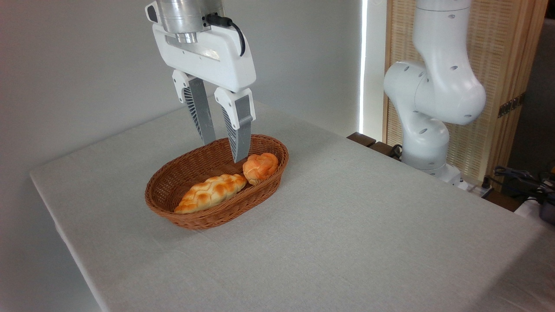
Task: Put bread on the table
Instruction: 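Lower the open gripper into the basket over the braided loaf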
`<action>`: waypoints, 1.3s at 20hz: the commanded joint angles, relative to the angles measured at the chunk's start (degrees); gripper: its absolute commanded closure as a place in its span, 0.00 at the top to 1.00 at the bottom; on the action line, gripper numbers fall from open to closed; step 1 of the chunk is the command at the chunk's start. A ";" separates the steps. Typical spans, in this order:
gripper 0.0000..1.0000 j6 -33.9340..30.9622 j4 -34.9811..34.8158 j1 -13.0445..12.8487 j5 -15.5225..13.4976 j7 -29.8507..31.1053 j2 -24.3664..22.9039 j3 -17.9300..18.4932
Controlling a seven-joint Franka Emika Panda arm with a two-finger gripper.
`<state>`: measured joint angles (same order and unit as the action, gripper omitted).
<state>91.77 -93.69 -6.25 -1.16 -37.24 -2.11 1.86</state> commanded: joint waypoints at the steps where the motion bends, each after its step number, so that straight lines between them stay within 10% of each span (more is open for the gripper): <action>1: 1.00 -0.89 -0.18 -0.34 0.46 -0.81 -0.53 -0.01; 17: 1.00 -1.25 -2.20 -0.34 -0.16 0.68 -0.71 -2.56; 26: 1.00 9.00 -13.34 -0.34 -0.42 10.06 -0.71 -12.92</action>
<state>93.62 -100.90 -6.64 -1.26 -31.72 -2.03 -7.27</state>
